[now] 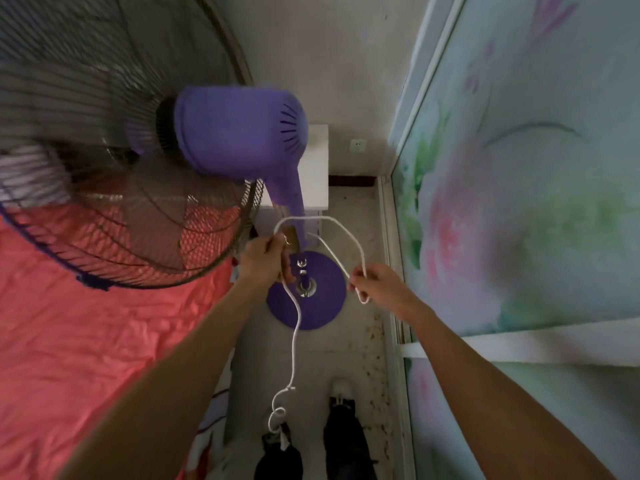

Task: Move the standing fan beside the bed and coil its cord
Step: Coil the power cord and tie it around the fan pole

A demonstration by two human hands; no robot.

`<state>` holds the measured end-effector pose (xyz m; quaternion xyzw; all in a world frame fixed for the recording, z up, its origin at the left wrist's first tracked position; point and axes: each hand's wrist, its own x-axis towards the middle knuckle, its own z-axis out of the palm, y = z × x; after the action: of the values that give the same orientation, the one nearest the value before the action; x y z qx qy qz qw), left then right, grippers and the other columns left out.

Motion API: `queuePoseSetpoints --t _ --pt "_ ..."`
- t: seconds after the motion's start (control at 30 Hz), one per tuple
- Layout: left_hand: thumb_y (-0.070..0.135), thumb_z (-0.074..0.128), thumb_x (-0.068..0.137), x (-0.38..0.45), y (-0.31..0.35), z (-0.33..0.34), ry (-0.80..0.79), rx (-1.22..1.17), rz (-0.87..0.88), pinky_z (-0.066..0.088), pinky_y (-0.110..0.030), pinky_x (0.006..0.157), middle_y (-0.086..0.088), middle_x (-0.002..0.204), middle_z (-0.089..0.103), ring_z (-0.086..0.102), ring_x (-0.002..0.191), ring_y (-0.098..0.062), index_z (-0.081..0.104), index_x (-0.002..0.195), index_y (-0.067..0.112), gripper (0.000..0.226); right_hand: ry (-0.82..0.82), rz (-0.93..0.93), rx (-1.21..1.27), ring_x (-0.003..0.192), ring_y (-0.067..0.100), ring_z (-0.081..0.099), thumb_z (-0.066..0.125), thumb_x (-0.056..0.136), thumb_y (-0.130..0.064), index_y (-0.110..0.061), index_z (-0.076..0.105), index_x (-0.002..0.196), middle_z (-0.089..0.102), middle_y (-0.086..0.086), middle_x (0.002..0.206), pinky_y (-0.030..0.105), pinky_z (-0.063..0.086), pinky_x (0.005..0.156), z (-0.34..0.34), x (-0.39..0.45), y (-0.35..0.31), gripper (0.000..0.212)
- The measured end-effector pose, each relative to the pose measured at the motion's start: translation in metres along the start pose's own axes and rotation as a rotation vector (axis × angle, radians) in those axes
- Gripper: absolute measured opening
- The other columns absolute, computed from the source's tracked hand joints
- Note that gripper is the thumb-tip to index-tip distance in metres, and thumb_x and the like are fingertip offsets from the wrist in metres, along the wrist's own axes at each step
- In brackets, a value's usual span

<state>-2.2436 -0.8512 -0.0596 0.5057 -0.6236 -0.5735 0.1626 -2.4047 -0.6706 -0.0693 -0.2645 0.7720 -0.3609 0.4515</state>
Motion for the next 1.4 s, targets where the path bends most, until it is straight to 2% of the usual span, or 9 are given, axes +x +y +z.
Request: queuePoseSetpoints --t 0.23,0.33,0.6,0.73,0.83,0.97,1.1,1.27,1.4 --pt "0.020 0.049 0.102 0.043 -0.050 0.023 0.089 0.021 -0.219 0.042 -0.019 0.032 0.002 0.041 0.060 0.052 0.028 -0.010 0.060 0.074 0.010 0.031 -0.100 0.339 -0.168 0.074 0.023 0.071 0.040 0.099 -0.056 -0.010 0.055 0.113 0.067 0.011 0.094 0.045 0.057 0.085 0.023 0.052 0.042 0.050" --pt "0.022 0.049 0.101 0.060 -0.066 0.032 0.073 -0.005 -0.305 0.043 -0.020 0.033 -0.002 0.045 0.065 0.053 0.028 -0.013 0.057 0.086 0.011 0.020 -0.248 0.484 -0.085 0.050 0.013 0.065 0.050 0.095 -0.055 -0.008 0.060 0.116 0.073 0.011 0.097 0.025 0.053 0.052 0.027 0.076 0.044 0.052" --pt "0.011 0.044 0.104 0.088 -0.101 0.053 -0.068 -0.403 -0.716 0.056 -0.027 0.042 -0.016 0.077 0.061 0.061 0.037 -0.013 0.055 0.089 0.006 0.019 -0.105 0.239 -0.156 0.050 0.009 0.054 0.029 0.089 -0.076 -0.010 0.063 0.063 0.061 -0.003 0.056 0.032 0.048 0.072 0.047 0.095 0.078 0.079" --pt "0.012 0.043 0.106 0.092 -0.099 0.064 -0.030 -0.584 -0.807 0.054 -0.025 0.037 -0.012 0.064 0.063 0.065 0.038 -0.014 0.055 0.083 0.003 0.028 -0.264 0.320 0.201 0.105 0.018 0.067 0.023 0.102 -0.057 -0.016 0.069 0.080 0.074 0.005 0.109 0.038 0.038 0.101 0.060 0.091 0.093 0.066" --pt "0.011 0.045 0.105 0.095 -0.095 0.069 -0.040 -0.597 -0.800 0.054 -0.024 0.038 -0.011 0.056 0.063 0.063 0.037 -0.012 0.057 0.082 0.002 0.028 -0.437 0.351 0.451 0.083 0.029 0.073 0.021 0.102 -0.055 -0.016 0.046 0.067 0.073 0.019 0.089 0.040 0.046 0.094 0.064 0.084 0.090 0.058" --pt "0.034 0.059 0.099 0.094 -0.085 0.074 -0.155 -0.587 -0.675 0.058 -0.035 0.078 -0.011 0.092 0.064 0.067 0.079 -0.019 0.066 0.101 0.008 0.027 -0.384 0.266 0.386 0.040 0.011 0.035 0.029 0.098 -0.062 -0.012 0.049 0.073 0.038 -0.002 0.050 0.036 0.060 0.060 0.060 0.082 0.078 0.060" --pt "0.074 0.069 0.067 0.078 -0.087 0.083 -0.534 -0.508 -0.688 0.032 -0.057 0.114 -0.017 0.127 0.063 0.058 0.122 -0.034 0.053 0.130 0.012 0.090 -0.303 0.256 0.392 0.041 0.010 0.030 0.040 0.087 -0.072 -0.014 0.050 0.075 0.034 -0.006 0.049 0.024 0.040 0.045 0.055 0.081 0.069 0.060" --pt "0.054 0.075 0.074 0.091 -0.084 0.094 -0.501 -0.608 -0.685 0.053 -0.054 0.098 -0.025 0.129 0.062 0.069 0.112 -0.037 0.047 0.130 0.018 0.073 -0.323 0.220 0.114 0.043 0.008 0.035 0.030 0.075 -0.083 -0.015 0.053 0.076 0.039 -0.003 0.057 0.023 0.037 0.045 0.056 0.082 0.076 0.072" --pt "0.035 0.093 0.057 0.105 -0.079 0.107 -0.489 -0.510 -0.691 0.060 -0.049 0.072 -0.021 0.122 0.065 0.075 0.090 -0.034 0.037 0.146 0.023 0.106 -0.384 0.192 -0.242 0.053 0.013 0.052 0.025 0.086 -0.080 -0.020 0.056 0.079 0.052 -0.003 0.064 0.032 0.052 0.053 0.061 0.088 0.081 0.068"
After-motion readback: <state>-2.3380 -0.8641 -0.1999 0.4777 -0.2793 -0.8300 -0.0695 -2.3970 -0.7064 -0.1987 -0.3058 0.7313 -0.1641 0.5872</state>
